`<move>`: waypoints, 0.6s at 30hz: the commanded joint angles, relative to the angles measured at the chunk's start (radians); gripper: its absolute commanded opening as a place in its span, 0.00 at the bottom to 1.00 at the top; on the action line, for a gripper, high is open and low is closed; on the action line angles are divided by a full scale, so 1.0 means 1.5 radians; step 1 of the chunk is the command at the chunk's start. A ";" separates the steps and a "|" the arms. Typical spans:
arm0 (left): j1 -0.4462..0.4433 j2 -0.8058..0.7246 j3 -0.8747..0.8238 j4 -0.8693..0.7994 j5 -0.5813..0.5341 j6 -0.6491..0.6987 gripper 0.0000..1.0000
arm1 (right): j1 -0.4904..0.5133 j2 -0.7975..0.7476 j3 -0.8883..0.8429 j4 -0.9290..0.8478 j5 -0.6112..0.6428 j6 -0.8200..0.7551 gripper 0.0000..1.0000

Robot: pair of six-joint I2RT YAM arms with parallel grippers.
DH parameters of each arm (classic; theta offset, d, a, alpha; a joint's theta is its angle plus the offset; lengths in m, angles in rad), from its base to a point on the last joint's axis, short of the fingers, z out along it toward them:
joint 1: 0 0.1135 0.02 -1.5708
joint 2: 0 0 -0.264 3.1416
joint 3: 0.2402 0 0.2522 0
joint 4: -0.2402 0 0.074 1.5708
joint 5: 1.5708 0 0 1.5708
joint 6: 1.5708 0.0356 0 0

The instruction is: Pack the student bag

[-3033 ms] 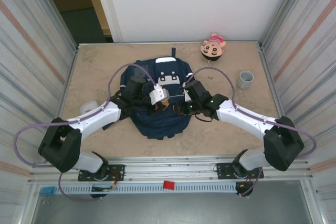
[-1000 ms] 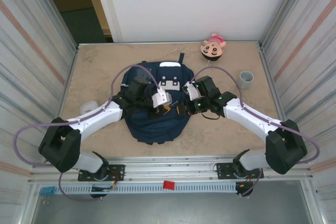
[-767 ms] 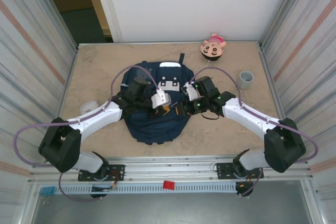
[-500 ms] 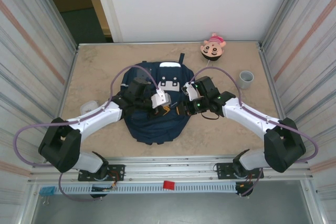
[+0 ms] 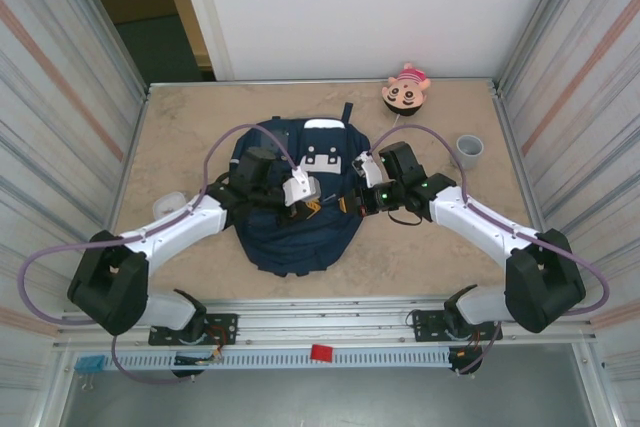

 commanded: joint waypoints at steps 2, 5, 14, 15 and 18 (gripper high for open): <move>0.022 -0.043 -0.009 -0.052 0.032 0.006 0.00 | -0.014 -0.006 -0.007 -0.040 0.045 -0.007 0.00; 0.004 -0.048 0.006 -0.048 0.017 -0.035 0.22 | 0.002 -0.007 -0.005 -0.036 0.044 -0.008 0.00; -0.089 -0.024 0.052 -0.020 -0.124 -0.101 0.54 | 0.027 -0.014 -0.002 -0.028 0.040 -0.002 0.00; -0.091 -0.016 0.055 -0.020 -0.123 -0.101 0.55 | 0.028 -0.014 -0.001 -0.028 0.037 -0.002 0.00; -0.100 0.009 0.062 -0.015 -0.155 -0.102 0.56 | 0.033 -0.017 0.001 -0.028 0.028 -0.003 0.00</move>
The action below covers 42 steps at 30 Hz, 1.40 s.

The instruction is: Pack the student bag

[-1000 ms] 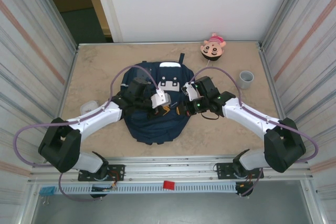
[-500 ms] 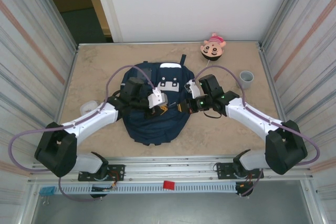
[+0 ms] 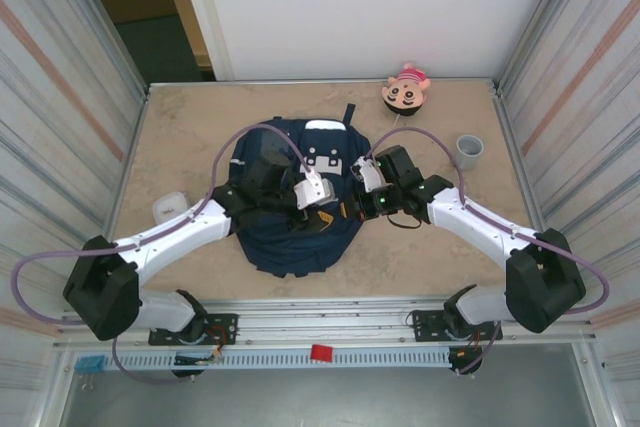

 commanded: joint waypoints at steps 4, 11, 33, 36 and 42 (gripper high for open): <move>-0.005 0.057 0.022 0.015 -0.083 -0.016 0.52 | 0.008 -0.031 -0.006 0.008 -0.028 0.000 0.00; -0.005 0.082 0.013 0.005 -0.068 0.010 0.19 | -0.003 -0.040 -0.034 0.034 -0.041 0.010 0.05; 0.037 0.008 -0.058 0.086 0.064 0.010 0.00 | -0.018 -0.002 -0.065 0.110 -0.106 0.031 0.15; 0.045 0.005 -0.061 0.080 0.047 0.008 0.00 | -0.027 -0.018 -0.072 0.096 -0.076 0.032 0.03; 0.073 -0.022 -0.077 0.059 0.048 0.020 0.00 | -0.075 -0.051 -0.087 0.048 -0.021 0.037 0.00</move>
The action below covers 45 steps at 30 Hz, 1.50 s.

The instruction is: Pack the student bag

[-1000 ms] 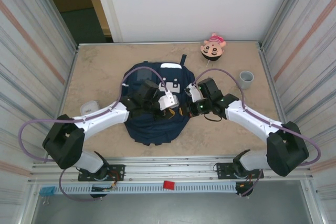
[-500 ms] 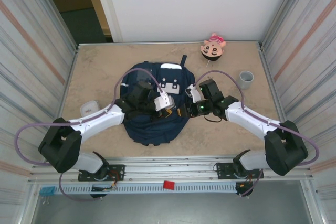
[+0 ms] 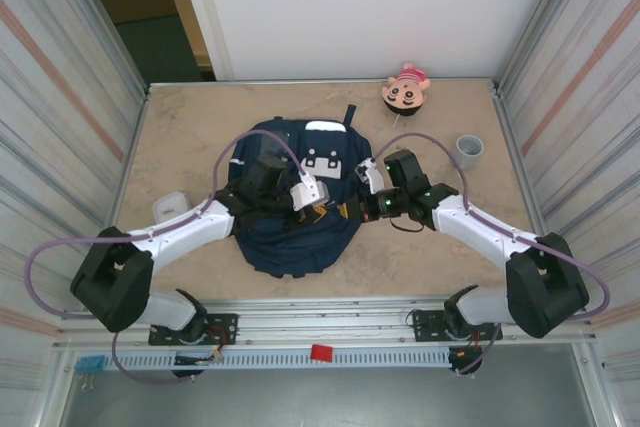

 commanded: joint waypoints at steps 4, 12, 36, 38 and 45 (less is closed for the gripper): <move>0.028 -0.065 -0.018 -0.053 0.035 0.032 0.00 | -0.044 -0.022 -0.009 -0.072 0.102 0.008 0.00; 0.028 -0.091 -0.041 -0.034 0.072 0.016 0.00 | -0.009 0.006 0.016 -0.045 0.107 0.008 0.00; -0.020 0.116 0.199 0.012 -0.125 -0.149 0.62 | -0.109 -0.157 0.036 -0.171 0.217 0.140 0.61; 0.002 0.092 0.224 -0.036 -0.131 -0.202 0.68 | -0.109 -0.126 0.073 -0.205 0.247 0.140 0.73; 0.148 0.004 0.174 -0.112 -0.205 -0.429 0.76 | -0.084 0.036 0.172 -0.179 0.234 0.116 0.82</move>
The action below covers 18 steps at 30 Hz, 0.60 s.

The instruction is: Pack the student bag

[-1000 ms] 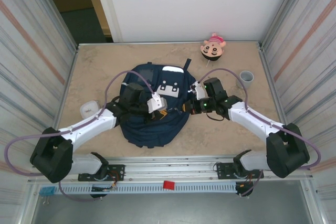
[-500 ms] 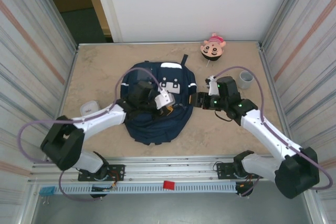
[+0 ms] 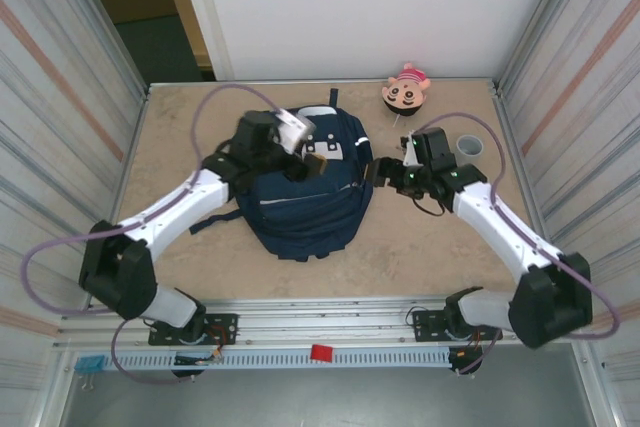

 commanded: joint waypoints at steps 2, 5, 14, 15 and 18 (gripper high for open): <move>0.092 -0.044 -0.067 -0.064 -0.093 -0.188 0.77 | 0.029 0.109 0.063 0.010 -0.005 -0.018 0.80; 0.133 -0.032 -0.122 -0.059 -0.104 -0.236 0.78 | 0.056 0.200 0.096 0.029 -0.008 -0.021 0.76; 0.128 0.120 -0.220 0.058 -0.132 -0.291 0.64 | 0.086 0.310 -0.014 0.114 0.086 0.054 0.41; 0.120 0.132 -0.222 0.068 -0.141 -0.293 0.62 | 0.087 0.304 -0.040 0.127 0.087 0.065 0.39; 0.089 0.159 -0.212 0.085 -0.155 -0.299 0.61 | 0.089 0.281 -0.102 0.157 0.090 0.084 0.38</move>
